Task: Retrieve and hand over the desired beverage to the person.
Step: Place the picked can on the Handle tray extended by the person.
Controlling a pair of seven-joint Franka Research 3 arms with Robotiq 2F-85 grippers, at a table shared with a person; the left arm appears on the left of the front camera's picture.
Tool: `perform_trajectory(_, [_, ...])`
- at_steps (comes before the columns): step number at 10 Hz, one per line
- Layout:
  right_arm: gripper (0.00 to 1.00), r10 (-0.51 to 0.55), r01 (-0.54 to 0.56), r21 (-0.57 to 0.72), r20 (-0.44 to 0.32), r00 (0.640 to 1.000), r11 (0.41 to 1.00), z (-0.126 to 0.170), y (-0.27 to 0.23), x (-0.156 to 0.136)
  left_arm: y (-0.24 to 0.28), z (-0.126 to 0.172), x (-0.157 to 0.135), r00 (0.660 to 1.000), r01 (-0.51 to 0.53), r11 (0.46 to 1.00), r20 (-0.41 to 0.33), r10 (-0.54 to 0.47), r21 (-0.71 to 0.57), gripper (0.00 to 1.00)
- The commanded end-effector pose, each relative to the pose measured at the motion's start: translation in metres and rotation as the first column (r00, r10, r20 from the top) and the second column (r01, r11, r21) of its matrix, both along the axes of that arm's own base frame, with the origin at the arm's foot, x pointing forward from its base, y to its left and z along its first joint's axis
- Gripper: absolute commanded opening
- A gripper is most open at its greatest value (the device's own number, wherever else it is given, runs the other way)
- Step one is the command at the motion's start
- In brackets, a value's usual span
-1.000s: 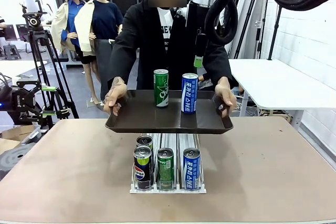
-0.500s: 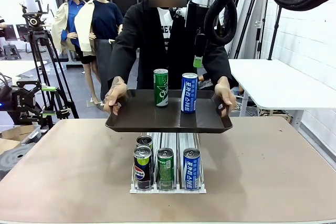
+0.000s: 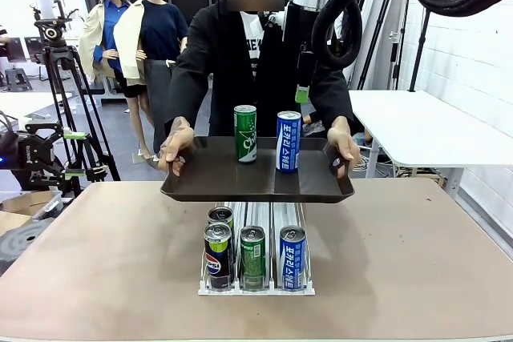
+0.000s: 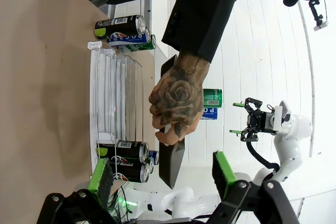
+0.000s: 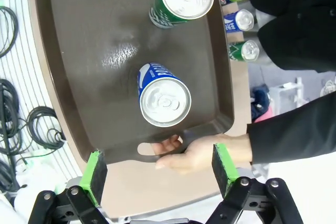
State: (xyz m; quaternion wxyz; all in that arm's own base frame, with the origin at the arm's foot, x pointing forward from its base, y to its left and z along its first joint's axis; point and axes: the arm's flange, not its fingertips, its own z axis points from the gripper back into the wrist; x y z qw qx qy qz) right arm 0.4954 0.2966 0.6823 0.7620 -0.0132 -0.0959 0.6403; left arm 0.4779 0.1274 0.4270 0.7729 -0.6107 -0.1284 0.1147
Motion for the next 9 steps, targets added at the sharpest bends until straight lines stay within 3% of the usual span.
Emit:
perform_trajectory(1, [1.00, 0.016, -0.016, 0.002, 0.002, 1.000, 1.000, 0.001, 0.001, 0.002, 0.000, 0.002, -0.001, 1.000, 0.006, 1.000, 0.003, -0.006, -0.008, 1.00])
perform_trajectory(3, [1.00, 0.000, 0.000, 0.000, 0.000, 1.000, 1.000, 0.000, 0.000, 0.000, 0.000, 0.002, -0.001, 1.000, 0.006, 1.000, 0.003, -0.006, -0.008, 1.00])
perform_trajectory(4, [1.00, -0.006, 0.008, 0.025, -0.044, 0.999, 1.000, 0.002, -0.007, 0.003, 0.000, 0.002, -0.001, 1.000, 0.006, 1.000, 0.003, -0.006, -0.008, 1.00])
perform_trajectory(7, [1.00, -0.091, 0.124, 0.195, -0.168, 0.982, 0.973, 0.002, -0.055, -0.012, 0.000, 0.002, -0.001, 1.000, 0.006, 1.000, 0.003, -0.006, -0.008, 1.00])
perform_trajectory(9, [1.00, -0.148, 0.200, 0.292, -0.190, 0.971, 0.935, 0.002, -0.096, -0.029, 0.000, 0.002, -0.001, 1.000, 0.006, 1.000, 0.003, -0.006, -0.008, 1.00])
